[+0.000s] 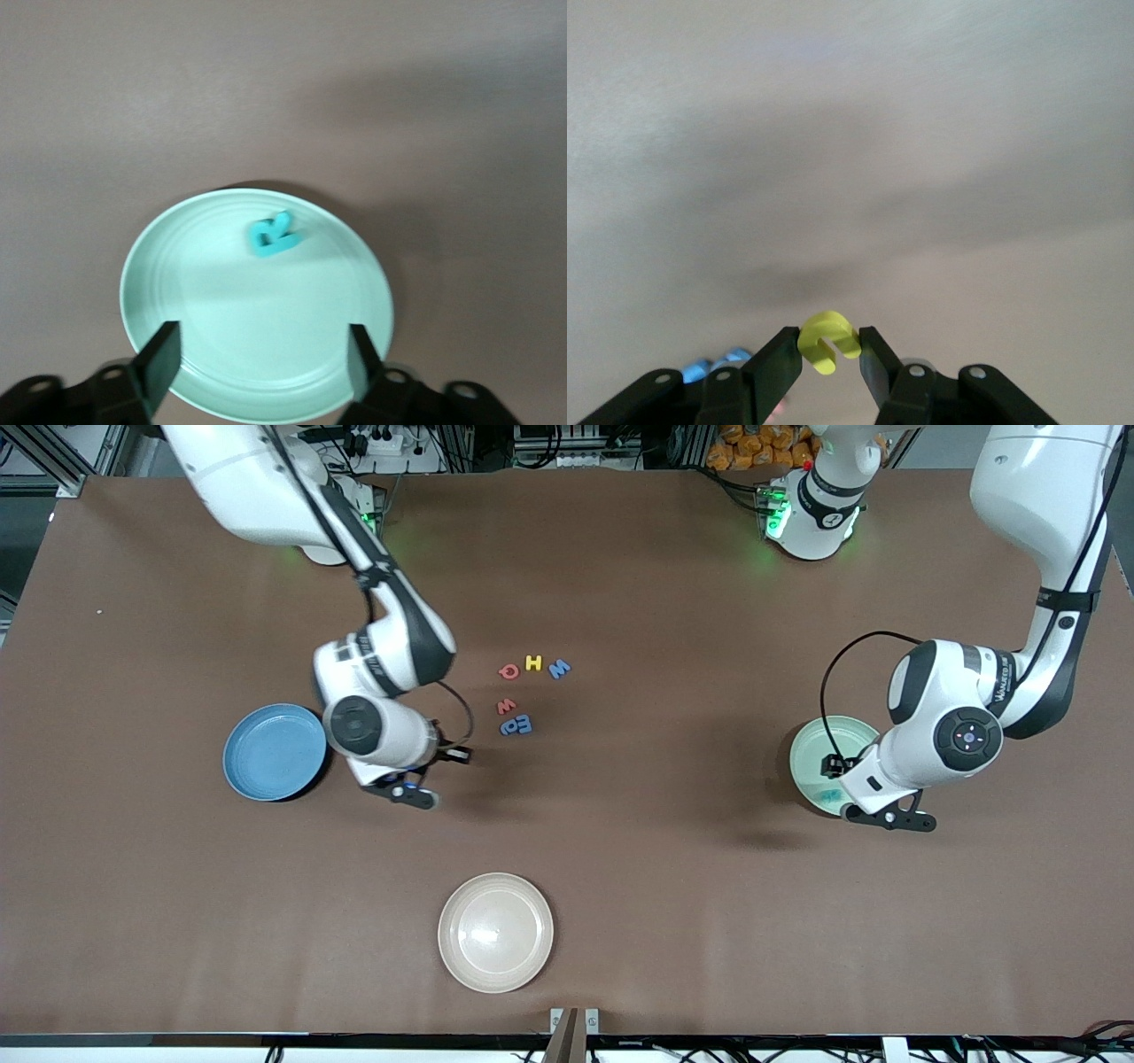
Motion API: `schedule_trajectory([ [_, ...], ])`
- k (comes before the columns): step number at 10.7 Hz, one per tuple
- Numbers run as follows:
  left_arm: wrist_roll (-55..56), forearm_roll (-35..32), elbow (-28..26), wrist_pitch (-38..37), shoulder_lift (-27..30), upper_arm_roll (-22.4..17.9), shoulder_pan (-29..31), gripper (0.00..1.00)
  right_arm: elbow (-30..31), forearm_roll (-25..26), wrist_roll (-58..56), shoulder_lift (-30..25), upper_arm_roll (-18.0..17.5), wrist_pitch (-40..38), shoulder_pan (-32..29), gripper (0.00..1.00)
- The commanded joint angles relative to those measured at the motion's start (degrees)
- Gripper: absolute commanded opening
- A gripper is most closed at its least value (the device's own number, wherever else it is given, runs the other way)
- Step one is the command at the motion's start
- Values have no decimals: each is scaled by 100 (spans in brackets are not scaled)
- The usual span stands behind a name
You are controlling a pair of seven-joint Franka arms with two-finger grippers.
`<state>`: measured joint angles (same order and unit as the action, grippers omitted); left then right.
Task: Sort upper and lower case letters into plates
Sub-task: 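Carry the R onto the green plate while the right gripper lifts the u, then drop the yellow u on the blue plate while the left gripper returns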
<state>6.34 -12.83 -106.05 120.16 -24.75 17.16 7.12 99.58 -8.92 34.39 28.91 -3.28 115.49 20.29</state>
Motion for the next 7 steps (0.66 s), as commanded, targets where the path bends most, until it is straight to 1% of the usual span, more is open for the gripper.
schedule_trajectory([
  [1,347,490,-91,-229,409,260,-516,100,166,-137,-842,-455,-33,-648,-619,0],
  [2,1064,657,-82,-229,453,393,-780,100,193,-67,-1377,-596,-15,-981,-927,0],
  [3,1967,677,-91,-229,471,429,-1235,100,263,12,-1878,-737,63,-1272,-1382,0],
  [4,2864,677,-82,-229,471,516,-1613,100,255,39,-2266,-790,81,-1431,-1622,0],
  [5,3769,677,-30,-229,428,804,-1826,100,263,126,-2583,-782,186,-1468,-1877,0],
  [6,4370,668,-21,-212,384,937,-2063,100,272,162,-3100,-730,231,-1416,-2253,0],
  [7,4759,694,-21,-168,375,947,-2353,100,272,180,-3305,-660,231,-1293,-2483,0],
])
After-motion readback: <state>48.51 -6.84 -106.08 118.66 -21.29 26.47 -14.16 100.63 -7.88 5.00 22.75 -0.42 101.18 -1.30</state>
